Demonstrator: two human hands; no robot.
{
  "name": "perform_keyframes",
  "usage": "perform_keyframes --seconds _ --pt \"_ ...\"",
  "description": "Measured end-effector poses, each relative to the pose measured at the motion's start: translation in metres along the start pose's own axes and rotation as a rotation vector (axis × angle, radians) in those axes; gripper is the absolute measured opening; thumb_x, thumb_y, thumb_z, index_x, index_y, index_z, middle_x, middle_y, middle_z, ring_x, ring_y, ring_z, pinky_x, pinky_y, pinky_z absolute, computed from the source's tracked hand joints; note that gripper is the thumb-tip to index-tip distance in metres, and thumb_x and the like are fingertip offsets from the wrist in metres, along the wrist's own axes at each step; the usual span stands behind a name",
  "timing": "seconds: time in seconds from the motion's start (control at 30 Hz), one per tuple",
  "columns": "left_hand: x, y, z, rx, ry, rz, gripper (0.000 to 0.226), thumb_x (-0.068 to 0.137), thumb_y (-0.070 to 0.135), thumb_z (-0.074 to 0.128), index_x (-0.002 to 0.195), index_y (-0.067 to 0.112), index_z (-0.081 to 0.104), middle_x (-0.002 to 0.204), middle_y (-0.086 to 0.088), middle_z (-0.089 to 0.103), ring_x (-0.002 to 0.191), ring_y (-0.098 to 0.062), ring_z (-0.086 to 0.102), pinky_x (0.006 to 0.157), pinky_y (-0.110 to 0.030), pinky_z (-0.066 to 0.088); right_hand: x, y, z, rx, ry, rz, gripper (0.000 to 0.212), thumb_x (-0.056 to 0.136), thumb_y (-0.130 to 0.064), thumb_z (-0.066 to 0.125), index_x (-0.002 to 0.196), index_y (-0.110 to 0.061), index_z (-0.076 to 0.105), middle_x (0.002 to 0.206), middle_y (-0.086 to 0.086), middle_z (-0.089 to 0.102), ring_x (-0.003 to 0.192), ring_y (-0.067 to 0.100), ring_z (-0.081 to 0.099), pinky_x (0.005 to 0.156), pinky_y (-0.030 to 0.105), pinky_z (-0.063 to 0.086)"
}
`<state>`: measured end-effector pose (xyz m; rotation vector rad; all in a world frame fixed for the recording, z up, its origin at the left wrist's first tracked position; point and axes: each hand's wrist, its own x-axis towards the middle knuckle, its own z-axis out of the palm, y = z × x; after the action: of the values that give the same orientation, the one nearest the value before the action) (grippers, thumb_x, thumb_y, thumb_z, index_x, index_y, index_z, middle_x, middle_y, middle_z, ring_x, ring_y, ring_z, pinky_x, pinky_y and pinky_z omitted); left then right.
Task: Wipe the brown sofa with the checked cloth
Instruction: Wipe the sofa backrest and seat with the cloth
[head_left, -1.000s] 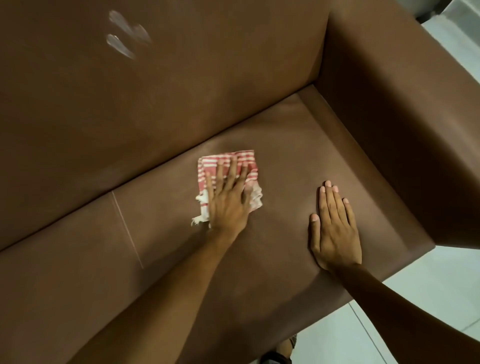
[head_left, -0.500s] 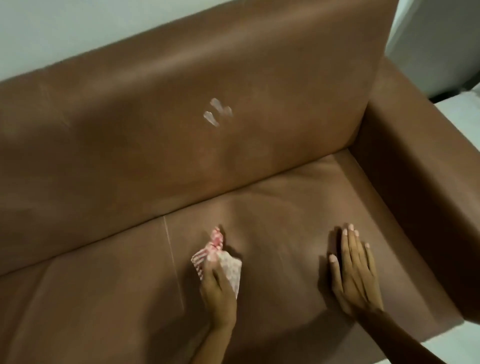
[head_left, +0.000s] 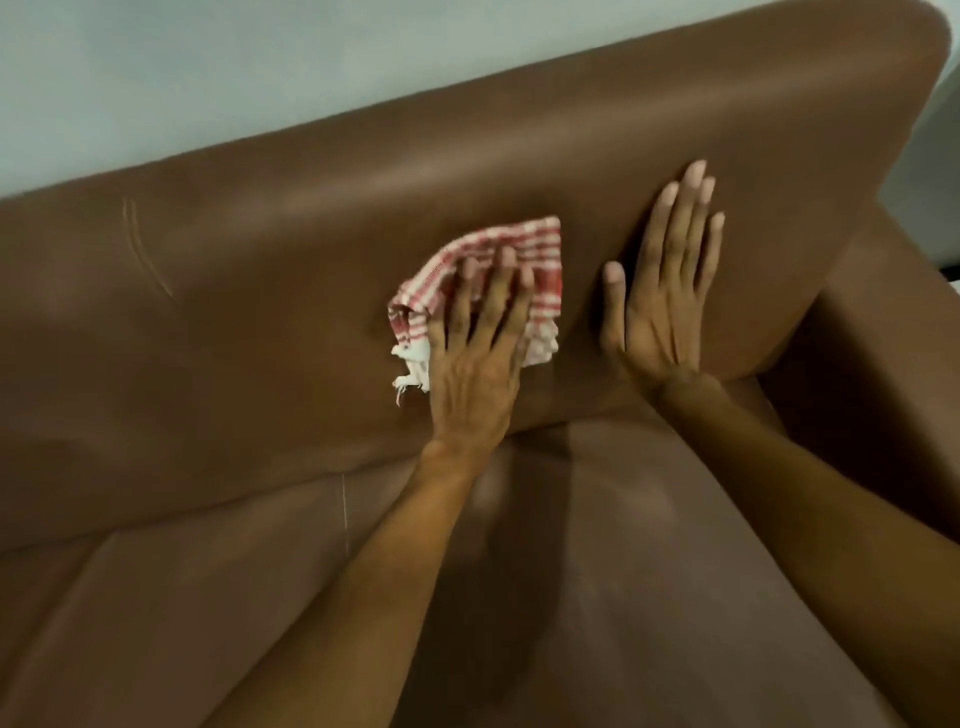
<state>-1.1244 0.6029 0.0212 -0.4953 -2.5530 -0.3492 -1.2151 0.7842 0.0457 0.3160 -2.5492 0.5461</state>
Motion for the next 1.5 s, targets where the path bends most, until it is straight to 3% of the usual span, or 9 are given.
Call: perform_keyframes --seconds 0.07,0.17,0.33,0.67,0.8,1.03,1.17,1.3,1.5 --pt "-0.02 -0.017 0.013 0.135 -0.05 0.204 0.061 0.102 0.013 0.057 0.161 0.021 0.044 0.173 0.0 0.035 0.163 -0.027 0.016 0.12 -0.047 0.028 -0.062 0.019 0.001 -0.176 0.367 0.161 0.075 0.115 -0.046 0.022 0.166 0.009 0.016 0.172 0.037 0.017 0.169 0.011 -0.026 0.141 0.042 -0.01" --pt "-0.04 -0.061 0.005 0.233 -0.143 0.282 0.074 0.098 0.02 0.056 0.166 0.028 0.028 0.182 0.006 0.003 0.164 -0.023 0.005 0.105 -0.042 0.031 -0.073 0.037 0.017 -0.226 0.374 0.149 0.079 0.114 -0.048 0.017 0.172 0.004 0.004 0.175 0.031 0.013 0.172 0.013 -0.02 0.142 0.043 -0.005" --pt "0.0 -0.071 -0.01 0.267 0.068 0.034 0.071 0.113 0.039 0.043 0.17 0.025 0.003 0.179 0.007 -0.021 0.166 -0.019 -0.021 0.135 -0.042 -0.013 -0.075 0.044 0.029 -0.245 0.444 0.052 0.074 0.114 -0.049 0.013 0.174 -0.019 -0.017 0.184 -0.003 -0.026 0.174 0.016 -0.017 0.143 0.045 -0.003" --pt "-0.006 -0.053 0.011 0.205 0.099 0.312 0.068 0.106 0.015 0.056 0.167 0.024 0.029 0.178 0.013 0.015 0.164 -0.015 0.026 0.116 -0.035 0.031 -0.068 0.045 0.028 -0.243 0.445 0.067 0.076 0.113 -0.048 0.016 0.174 -0.016 -0.017 0.183 0.024 -0.002 0.173 0.014 -0.019 0.142 0.042 -0.007" --pt "-0.039 -0.049 0.007 0.056 -0.203 0.42 0.064 0.09 0.002 0.063 0.152 0.017 0.058 0.16 0.0 0.058 0.125 -0.024 0.073 0.105 -0.042 0.052 -0.074 0.036 0.018 -0.226 0.363 0.143 0.076 0.115 -0.044 0.02 0.17 0.007 0.007 0.173 0.035 0.016 0.171 0.013 -0.024 0.142 0.042 -0.009" --pt "-0.089 -0.016 -0.038 -0.368 -0.836 0.043 0.037 0.107 0.013 0.046 0.137 0.024 0.066 0.134 0.003 0.076 0.126 -0.017 0.07 0.103 -0.007 0.042 -0.122 -0.007 -0.028 -0.049 0.034 0.157 0.074 0.117 -0.028 0.044 0.174 0.004 0.011 0.185 0.028 0.006 0.175 0.037 0.0 0.142 0.055 0.017" --pt "-0.099 -0.024 -0.076 -0.426 -0.736 -0.067 0.035 0.115 0.028 0.039 0.141 0.024 0.062 0.134 0.004 0.073 0.121 -0.021 0.069 0.106 -0.042 0.052 -0.153 -0.035 -0.062 0.213 -0.351 -0.074 0.076 0.108 -0.018 0.049 0.175 -0.003 0.018 0.187 0.013 0.012 0.175 0.028 0.016 0.139 0.057 0.026" --pt "-0.101 -0.032 -0.123 -0.684 -0.58 -0.125 0.028 0.113 0.013 0.047 0.132 0.011 0.069 0.122 -0.003 0.076 0.111 -0.019 0.071 0.099 -0.036 0.054 -0.163 -0.076 -0.084 0.345 -0.671 -0.272 0.098 0.087 -0.037 0.054 0.177 -0.015 0.021 0.186 0.001 0.024 0.17 0.016 0.031 0.137 0.039 0.03" --pt "-0.129 -0.056 -0.183 -1.024 -0.515 -0.514 0.025 0.112 0.011 0.048 0.129 0.004 0.066 0.104 0.01 0.071 0.1 -0.002 0.067 0.093 -0.022 0.055 -0.161 -0.153 -0.082 0.322 -0.597 -0.288 0.071 0.086 -0.043 0.073 0.153 -0.023 0.064 0.136 -0.004 0.079 0.118 0.017 0.076 0.106 0.027 0.055"
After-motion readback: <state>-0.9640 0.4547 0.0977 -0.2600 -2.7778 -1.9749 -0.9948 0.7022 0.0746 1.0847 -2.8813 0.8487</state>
